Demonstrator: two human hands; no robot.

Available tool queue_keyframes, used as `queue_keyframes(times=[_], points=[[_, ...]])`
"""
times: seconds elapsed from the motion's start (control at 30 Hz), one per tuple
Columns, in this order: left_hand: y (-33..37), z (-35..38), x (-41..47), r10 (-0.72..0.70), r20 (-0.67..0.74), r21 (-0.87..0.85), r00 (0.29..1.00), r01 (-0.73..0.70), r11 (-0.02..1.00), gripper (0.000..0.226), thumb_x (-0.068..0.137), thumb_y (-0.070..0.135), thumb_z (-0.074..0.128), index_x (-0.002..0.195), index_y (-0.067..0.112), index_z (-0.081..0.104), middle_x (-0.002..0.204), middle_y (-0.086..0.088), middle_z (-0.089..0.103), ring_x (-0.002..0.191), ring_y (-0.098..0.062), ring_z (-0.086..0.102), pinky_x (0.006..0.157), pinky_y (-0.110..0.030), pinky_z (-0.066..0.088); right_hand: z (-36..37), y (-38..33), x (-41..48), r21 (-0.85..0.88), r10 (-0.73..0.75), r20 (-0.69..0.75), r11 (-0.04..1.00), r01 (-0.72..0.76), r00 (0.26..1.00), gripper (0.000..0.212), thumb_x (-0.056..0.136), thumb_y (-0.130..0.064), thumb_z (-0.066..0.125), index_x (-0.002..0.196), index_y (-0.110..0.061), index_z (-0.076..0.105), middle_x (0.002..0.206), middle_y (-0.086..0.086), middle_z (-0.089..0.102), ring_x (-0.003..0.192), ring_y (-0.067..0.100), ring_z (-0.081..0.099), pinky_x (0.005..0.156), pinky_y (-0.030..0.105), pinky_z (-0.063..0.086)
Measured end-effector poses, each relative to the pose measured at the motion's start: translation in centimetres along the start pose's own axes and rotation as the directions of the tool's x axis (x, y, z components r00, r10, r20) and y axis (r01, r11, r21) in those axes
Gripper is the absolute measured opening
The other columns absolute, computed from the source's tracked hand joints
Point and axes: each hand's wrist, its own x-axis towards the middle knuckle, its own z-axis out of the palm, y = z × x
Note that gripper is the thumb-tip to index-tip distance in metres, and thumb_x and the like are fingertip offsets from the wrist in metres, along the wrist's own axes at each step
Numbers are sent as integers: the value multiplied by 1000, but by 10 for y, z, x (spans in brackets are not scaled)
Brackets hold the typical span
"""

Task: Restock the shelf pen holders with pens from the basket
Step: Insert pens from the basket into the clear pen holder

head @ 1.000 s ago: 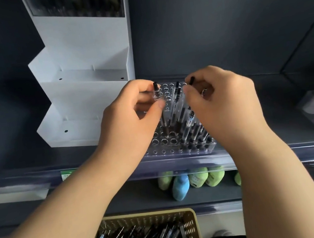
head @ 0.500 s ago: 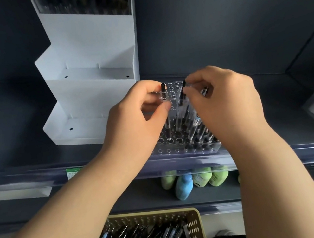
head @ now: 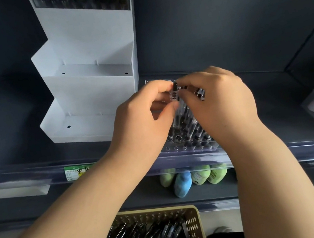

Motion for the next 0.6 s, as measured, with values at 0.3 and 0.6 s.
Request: queue_keyframes(times=[0.3, 0.6], points=[[-1, 0, 1, -5, -36, -4, 999, 5, 1000, 26, 82, 16, 70, 106, 21, 64, 88, 13, 67, 81, 1, 63, 75, -5, 46, -3, 3, 1, -125, 26, -15, 992, -28, 1000, 16, 86, -27, 59, 95, -31, 72, 96, -5, 62, 99, 20, 51, 68, 30, 44], [-2, 6, -2, 7, -17, -39, 1000, -8, 999, 27, 81, 13, 70, 107, 18, 66, 87, 12, 68, 79, 1, 64, 73, -5, 46, -11, 1, -1, -3, 29, -70, 1000, -30, 997, 17, 86, -29, 61, 99, -30, 70, 92, -4, 63, 95, 20, 56, 67, 28, 42]])
